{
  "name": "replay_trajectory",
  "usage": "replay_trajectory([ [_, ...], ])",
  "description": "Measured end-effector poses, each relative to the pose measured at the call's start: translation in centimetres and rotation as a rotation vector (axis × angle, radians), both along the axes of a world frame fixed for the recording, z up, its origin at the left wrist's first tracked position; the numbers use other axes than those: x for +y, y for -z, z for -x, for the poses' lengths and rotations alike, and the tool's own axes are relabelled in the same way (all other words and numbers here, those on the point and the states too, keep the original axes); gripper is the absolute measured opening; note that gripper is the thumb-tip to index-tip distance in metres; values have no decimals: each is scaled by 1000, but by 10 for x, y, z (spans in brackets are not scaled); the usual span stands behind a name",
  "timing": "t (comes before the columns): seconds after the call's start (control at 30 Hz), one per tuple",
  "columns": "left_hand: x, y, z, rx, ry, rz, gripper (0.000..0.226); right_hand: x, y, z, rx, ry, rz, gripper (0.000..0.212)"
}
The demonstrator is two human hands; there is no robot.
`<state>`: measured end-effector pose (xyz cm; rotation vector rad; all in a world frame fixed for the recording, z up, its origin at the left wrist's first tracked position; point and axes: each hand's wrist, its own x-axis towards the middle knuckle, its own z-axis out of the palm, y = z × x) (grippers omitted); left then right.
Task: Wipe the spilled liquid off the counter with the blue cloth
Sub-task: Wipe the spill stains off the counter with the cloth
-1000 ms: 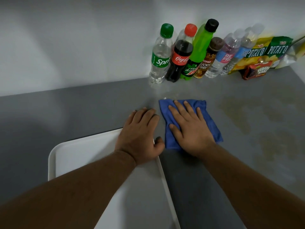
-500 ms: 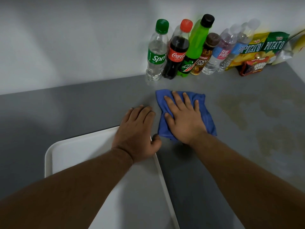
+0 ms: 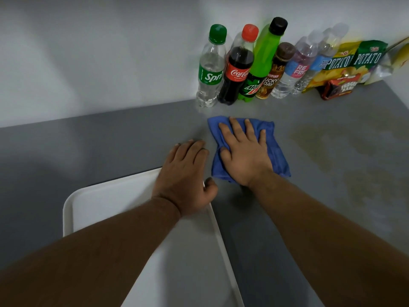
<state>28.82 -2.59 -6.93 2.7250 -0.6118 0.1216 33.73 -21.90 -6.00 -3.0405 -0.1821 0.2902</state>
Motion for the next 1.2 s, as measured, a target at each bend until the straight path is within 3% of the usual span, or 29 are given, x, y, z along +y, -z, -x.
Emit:
replay_trajectory([
  [0.2,0,0,-1,-5,-10,20,67,-40,0,46,0,-213,-66,64],
  [0.33,1,1,0,-1,-5,23,64,-62,3,24,-27,-72,-41,69],
  [0.47,1,2,0,-23,4,21,55,-28,6,-3,-41,92,-21,70],
  [0.6,2,4,-1,-33,20,6,54,-1,3,28,-50,-3,-54,68],
  [0.73,2,5,-2,-29,16,7,53,-33,2,72,-23,-106,-72,65],
  [0.87,0,6,-1,-27,9,12,52,-67,2,65,-20,-44,-38,73],
  [1.0,0,6,-2,-8,15,1,56,-47,6,46,-46,81,-17,74],
  [1.2,-2,1,-3,-15,15,-29,61,-30,5,123,-65,6,-110,63],
])
